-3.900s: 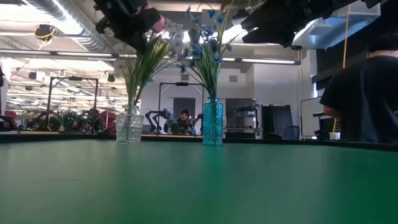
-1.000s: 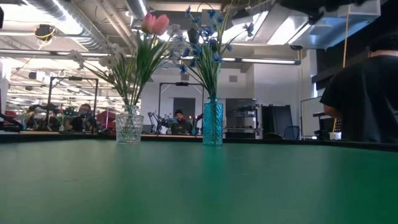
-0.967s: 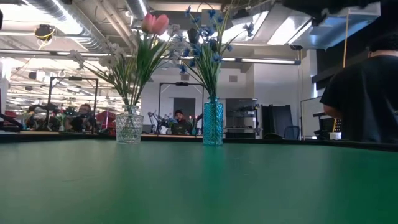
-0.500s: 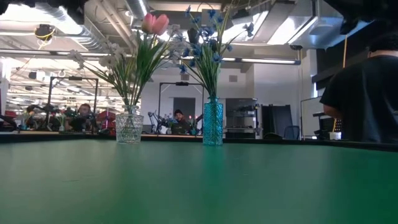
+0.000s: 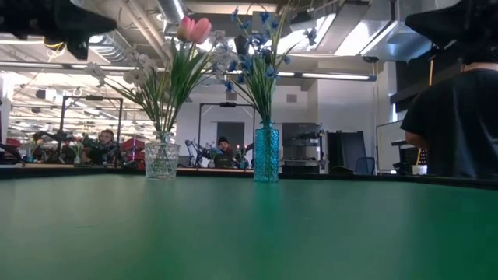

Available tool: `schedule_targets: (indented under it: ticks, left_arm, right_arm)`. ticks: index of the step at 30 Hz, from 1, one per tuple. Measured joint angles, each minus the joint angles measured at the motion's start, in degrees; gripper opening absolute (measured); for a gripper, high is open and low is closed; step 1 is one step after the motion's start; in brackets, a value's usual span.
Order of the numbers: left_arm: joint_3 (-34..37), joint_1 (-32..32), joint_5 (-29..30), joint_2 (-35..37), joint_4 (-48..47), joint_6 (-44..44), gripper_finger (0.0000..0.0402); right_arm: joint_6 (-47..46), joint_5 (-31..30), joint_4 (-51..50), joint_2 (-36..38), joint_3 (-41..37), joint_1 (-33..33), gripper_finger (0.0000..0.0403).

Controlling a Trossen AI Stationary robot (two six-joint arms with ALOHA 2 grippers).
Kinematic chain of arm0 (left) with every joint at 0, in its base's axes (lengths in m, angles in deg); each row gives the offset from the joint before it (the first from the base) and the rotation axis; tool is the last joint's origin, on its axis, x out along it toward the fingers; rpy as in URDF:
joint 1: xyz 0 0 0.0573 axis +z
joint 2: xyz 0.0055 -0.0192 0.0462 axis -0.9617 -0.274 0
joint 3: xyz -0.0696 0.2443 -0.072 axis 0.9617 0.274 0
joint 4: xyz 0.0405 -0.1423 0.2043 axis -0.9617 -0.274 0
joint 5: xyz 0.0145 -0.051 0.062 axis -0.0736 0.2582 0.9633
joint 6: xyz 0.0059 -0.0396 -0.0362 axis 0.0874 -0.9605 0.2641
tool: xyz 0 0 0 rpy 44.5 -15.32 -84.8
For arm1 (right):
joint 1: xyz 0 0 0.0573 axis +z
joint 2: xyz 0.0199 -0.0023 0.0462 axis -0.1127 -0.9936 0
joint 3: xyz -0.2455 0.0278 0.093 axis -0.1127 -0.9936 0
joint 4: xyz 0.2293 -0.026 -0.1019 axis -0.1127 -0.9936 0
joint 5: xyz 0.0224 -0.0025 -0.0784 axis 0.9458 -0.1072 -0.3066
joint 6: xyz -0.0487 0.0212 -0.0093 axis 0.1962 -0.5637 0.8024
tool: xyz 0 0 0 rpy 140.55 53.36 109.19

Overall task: Sort flowers into vase by color
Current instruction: Return to Home Position

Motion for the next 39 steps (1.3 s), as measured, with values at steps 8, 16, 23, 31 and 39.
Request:
schedule_targets:
  ticks: [8, 16, 23, 31, 39]
  left_arm:
    - [9.8, 3.1, -6.5, 1.6, 8.2, -3.2, 0.0]
    - [16.5, 7.2, -12.6, 1.3, 15.8, -6.2, 0.0]
    - [16.5, 8.7, -13.5, 1.3, 13.2, -6.0, 0.0]
    - [16.5, 8.7, -9.3, 1.3, 13.3, -6.0, 0.0]
    - [16.5, 8.7, -9.3, 1.3, 13.3, -6.0, 0.0]
  right_arm:
    - [-1.5, 0.2, 6.3, 0.7, -6.2, 0.0, 0.0001]
    - [-6.8, 1.7, 6.4, 0.7, -11.9, 0.0, 0.0001]
    - [-8.0, 0.1, 4.7, 0.7, -11.9, 0.0, 0.0001]
    - [-7.7, -8.9, 5.2, 0.7, -12.0, 0.0, 0.0001]
    - [-7.7, -8.9, 5.2, 0.7, -12.1, 0.0, 0.0001]
